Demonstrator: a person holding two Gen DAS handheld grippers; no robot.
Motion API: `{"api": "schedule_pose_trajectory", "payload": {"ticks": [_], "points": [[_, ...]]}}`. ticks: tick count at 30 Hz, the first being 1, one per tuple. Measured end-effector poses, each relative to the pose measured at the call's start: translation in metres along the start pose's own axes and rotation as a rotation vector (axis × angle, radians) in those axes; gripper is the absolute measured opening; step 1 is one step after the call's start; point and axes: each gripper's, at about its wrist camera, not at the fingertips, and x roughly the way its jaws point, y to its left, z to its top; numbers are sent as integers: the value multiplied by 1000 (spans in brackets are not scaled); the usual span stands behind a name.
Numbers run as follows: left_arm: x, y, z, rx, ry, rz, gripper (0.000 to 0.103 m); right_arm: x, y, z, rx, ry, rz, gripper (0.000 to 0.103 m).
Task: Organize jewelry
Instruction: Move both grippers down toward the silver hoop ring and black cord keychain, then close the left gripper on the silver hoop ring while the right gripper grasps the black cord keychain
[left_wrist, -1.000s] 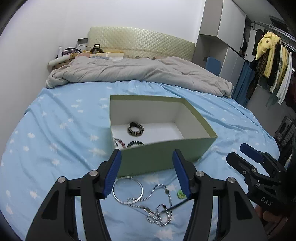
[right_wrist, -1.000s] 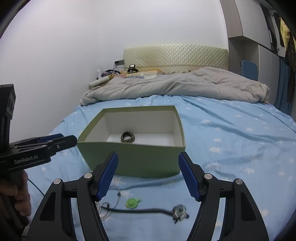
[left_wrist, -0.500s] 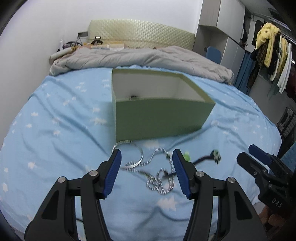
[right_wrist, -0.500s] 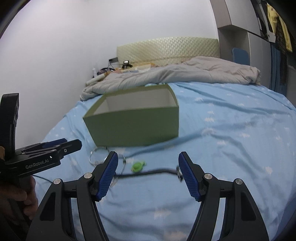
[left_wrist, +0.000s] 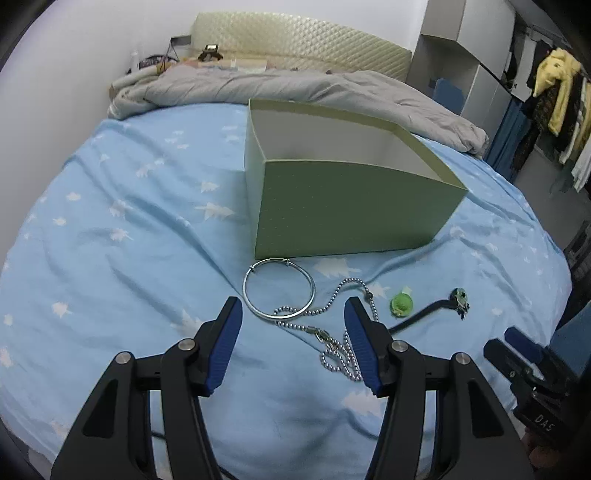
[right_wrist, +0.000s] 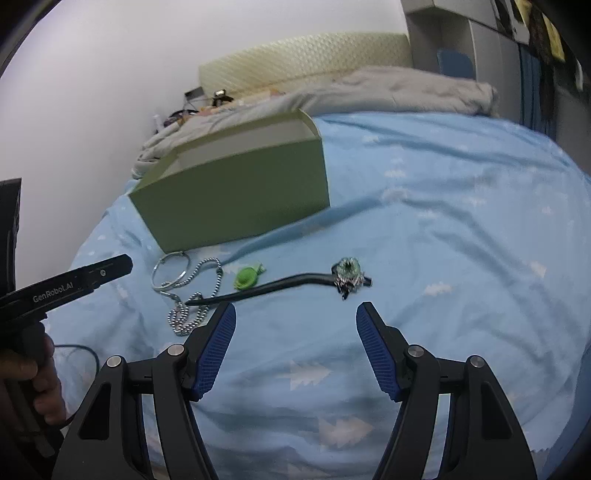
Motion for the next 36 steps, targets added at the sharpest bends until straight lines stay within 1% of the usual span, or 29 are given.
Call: {"api": "schedule_pose_trajectory", "payload": {"ticks": [1,4,6,10,12,15,17,19,21,22,23,24,26,29,32,34,36], "points": [[4,3,2,-11,8,-4,58,5,-2,1,12,13,1,65],[13,11,7,-12,10,16,58,15,0,2,32,35,10,62],[19,16,10,-23,15,14,58,23,0,4,50,52,15,56],[35,26,13,-39,54,14,58,40,0,7,96,84,27,54],[42,29,12,-38,67,16,58,46,0,9,113,97,34,50],[52,32,11,-34,83,28,57,56,4,15,125,102,33,50],[58,36,10,-37,95,28,53,62,7,18,126,104,25,50],[62,38,10,-38,101,28,52,68,8,21,127,110,10,50],[66,39,11,-30,105,29,45,73,10,22,127,117,-6,50],[67,40,11,-27,106,26,44,75,11,22,125,118,-18,50],[68,39,12,-22,106,22,41,76,12,22,120,118,-29,49],[69,39,13,-17,106,19,37,77,12,22,115,118,-38,48],[71,38,15,-7,107,10,34,78,12,22,113,115,-56,45],[76,34,16,20,116,10,29,79,8,22,112,114,-94,38],[80,30,17,53,123,16,29,82,4,24,111,115,-112,38],[81,28,17,57,126,16,29,84,3,26,109,123,-115,38],[82,26,17,71,128,19,28,88,7,28,96,133,-115,43]]}}
